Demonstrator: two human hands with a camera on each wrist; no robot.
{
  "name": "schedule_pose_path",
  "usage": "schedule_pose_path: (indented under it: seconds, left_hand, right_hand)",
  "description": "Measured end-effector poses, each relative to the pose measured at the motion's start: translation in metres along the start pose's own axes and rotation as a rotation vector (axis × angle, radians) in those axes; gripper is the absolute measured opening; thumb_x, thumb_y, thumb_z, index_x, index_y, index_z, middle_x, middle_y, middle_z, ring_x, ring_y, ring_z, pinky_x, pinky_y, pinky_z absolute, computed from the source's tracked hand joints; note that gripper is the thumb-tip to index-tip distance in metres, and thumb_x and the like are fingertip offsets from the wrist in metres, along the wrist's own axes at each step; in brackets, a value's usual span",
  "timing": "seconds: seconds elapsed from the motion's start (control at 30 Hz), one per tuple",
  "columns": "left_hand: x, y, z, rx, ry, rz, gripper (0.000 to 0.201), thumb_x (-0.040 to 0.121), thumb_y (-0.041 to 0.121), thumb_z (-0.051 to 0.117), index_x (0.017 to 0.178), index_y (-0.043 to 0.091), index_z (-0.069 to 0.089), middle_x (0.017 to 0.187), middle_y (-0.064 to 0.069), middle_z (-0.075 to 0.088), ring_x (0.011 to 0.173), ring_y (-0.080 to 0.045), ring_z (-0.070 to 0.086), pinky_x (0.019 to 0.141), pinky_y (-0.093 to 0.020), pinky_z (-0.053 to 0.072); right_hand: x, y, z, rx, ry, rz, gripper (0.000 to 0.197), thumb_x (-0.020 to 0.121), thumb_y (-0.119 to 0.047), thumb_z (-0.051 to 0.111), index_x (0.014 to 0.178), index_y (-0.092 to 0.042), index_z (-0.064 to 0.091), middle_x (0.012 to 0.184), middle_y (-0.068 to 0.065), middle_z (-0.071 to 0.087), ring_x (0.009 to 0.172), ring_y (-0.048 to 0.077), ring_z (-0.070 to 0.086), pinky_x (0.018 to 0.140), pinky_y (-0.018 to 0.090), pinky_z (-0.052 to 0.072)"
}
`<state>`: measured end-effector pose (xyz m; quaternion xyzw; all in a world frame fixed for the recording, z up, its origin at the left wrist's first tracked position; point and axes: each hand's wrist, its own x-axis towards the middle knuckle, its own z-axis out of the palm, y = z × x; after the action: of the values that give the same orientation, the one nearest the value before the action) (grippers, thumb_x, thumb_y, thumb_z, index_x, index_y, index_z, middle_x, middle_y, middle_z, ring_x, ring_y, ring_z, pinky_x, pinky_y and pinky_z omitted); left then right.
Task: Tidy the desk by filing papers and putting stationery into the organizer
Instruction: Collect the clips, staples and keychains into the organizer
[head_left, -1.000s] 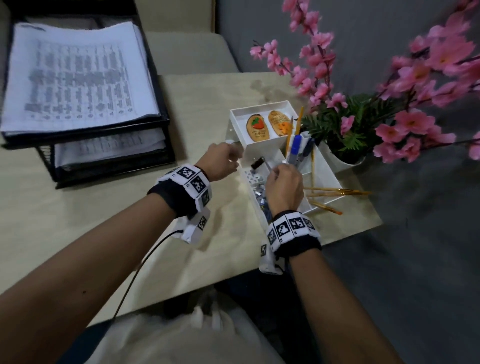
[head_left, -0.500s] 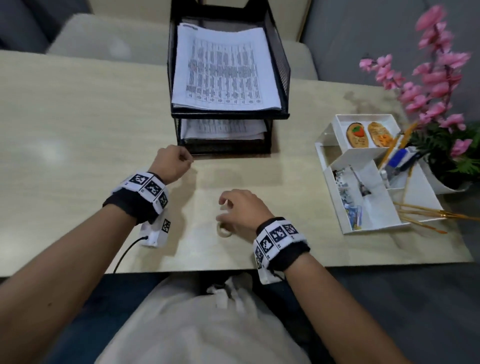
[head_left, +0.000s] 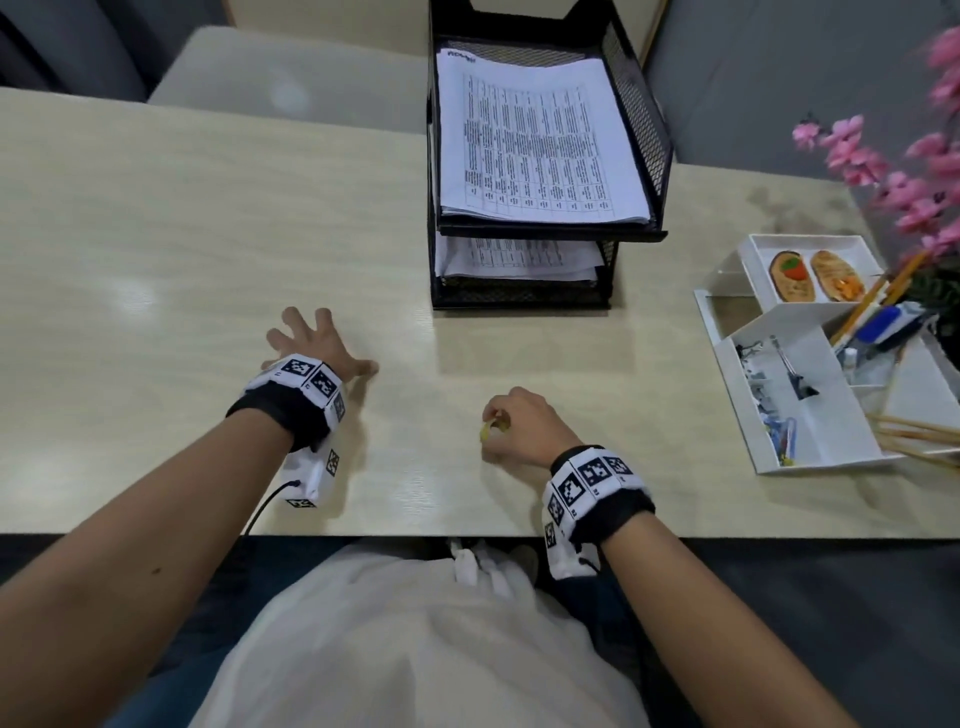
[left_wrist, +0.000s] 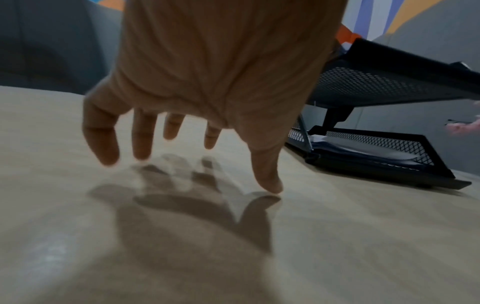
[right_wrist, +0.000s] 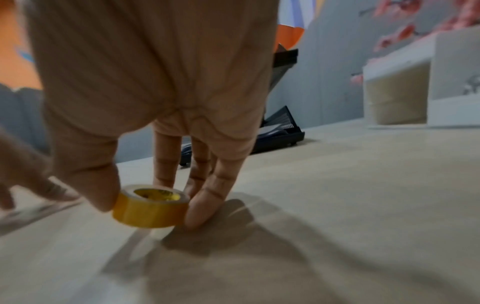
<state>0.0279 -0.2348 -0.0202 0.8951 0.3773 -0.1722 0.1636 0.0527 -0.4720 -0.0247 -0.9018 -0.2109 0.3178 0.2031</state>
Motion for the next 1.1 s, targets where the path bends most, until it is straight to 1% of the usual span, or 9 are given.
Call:
schedule_pose_path:
  seconds: [0.1,0.23,0.43,0.5,0.67,0.73,0.9,0.97,1.1]
  left_hand:
    - [0.006,-0.002,0.0,0.008,-0.096,0.057,0.074,0.078,0.048,0.067,0.13,0.008,0.034,0.138,-0.02,0.026,0.126,-0.043,0.029,0.101,-0.051,0.034]
    - [-0.003,0.028,0.008,0.062,-0.189,0.375,0.049,0.081,0.039,0.064,0.115,0.006,0.05,0.124,-0.016,0.043,0.115,-0.037,0.043,0.098,-0.049,0.042]
    - [-0.043,0.115,0.039,0.123,-0.338,0.675,0.044,0.085,0.031,0.061,0.121,0.008,0.05,0.124,-0.016,0.046,0.11,-0.034,0.051,0.096,-0.041,0.044]
    - [-0.056,0.146,0.047,0.13,-0.382,0.743,0.044,0.086,0.03,0.059,0.124,0.009,0.049,0.126,-0.016,0.047,0.113,-0.033,0.05,0.094,-0.037,0.042]
    - [-0.094,0.229,0.06,0.017,-0.417,0.927,0.039,0.089,0.023,0.057,0.125,0.009,0.053,0.123,-0.016,0.053,0.112,-0.03,0.052,0.091,-0.029,0.04]
    - [-0.109,0.26,0.063,-0.189,-0.494,0.907,0.032,0.092,0.021,0.054,0.121,0.008,0.055,0.113,-0.014,0.06,0.096,-0.026,0.06,0.08,-0.026,0.042]
    - [-0.135,0.32,0.073,-0.841,-0.95,0.459,0.023,0.098,0.032,0.041,0.103,0.013,0.054,0.083,-0.006,0.058,0.063,-0.015,0.061,0.057,-0.021,0.046]
    - [-0.135,0.333,0.078,-0.981,-0.951,0.364,0.017,0.097,0.021,0.044,0.089,0.011,0.055,0.074,-0.006,0.057,0.05,-0.009,0.062,0.048,-0.016,0.046]
    - [-0.118,0.345,0.091,-1.092,-0.775,0.327,0.032,0.093,-0.004,0.04,0.065,0.01,0.041,0.045,-0.001,0.049,0.033,-0.005,0.05,0.033,-0.011,0.036]
  right_hand:
    - [0.005,-0.007,-0.003,0.193,0.067,0.023,0.026,0.08,-0.017,0.062,0.105,-0.011,0.066,0.086,-0.003,0.048,0.096,0.018,0.047,0.08,0.024,0.035]
    - [0.002,0.0,-0.023,0.323,0.256,0.146,0.024,0.079,-0.016,0.062,0.103,-0.014,0.067,0.099,0.005,0.047,0.1,0.02,0.051,0.084,0.023,0.037]
    - [-0.039,0.057,-0.079,0.484,0.57,0.312,0.03,0.08,-0.017,0.064,0.109,-0.011,0.062,0.096,0.005,0.051,0.091,0.019,0.051,0.079,0.022,0.038]
    - [-0.052,0.083,-0.095,0.551,0.656,0.397,0.028,0.078,-0.02,0.065,0.104,-0.014,0.059,0.088,0.006,0.054,0.088,0.024,0.054,0.072,0.027,0.042]
    - [-0.077,0.144,-0.124,0.562,0.788,0.561,0.018,0.077,-0.023,0.066,0.091,-0.019,0.058,0.097,0.013,0.066,0.097,0.032,0.062,0.09,0.045,0.051]
    - [-0.081,0.16,-0.134,0.571,0.806,0.557,0.02,0.078,-0.019,0.068,0.097,-0.012,0.063,0.102,0.014,0.068,0.099,0.03,0.062,0.092,0.042,0.05]
    - [-0.074,0.177,-0.152,0.578,0.695,0.336,0.038,0.075,0.0,0.071,0.112,-0.002,0.061,0.109,0.011,0.064,0.095,0.014,0.055,0.068,0.002,0.04]
    - [-0.068,0.187,-0.159,0.583,0.673,0.319,0.035,0.076,0.005,0.066,0.11,-0.003,0.062,0.111,0.013,0.064,0.095,0.013,0.055,0.075,0.008,0.045]
    - [-0.049,0.209,-0.174,0.515,0.746,0.46,0.013,0.084,-0.006,0.057,0.078,-0.015,0.064,0.091,0.011,0.065,0.093,0.029,0.064,0.09,0.042,0.052]
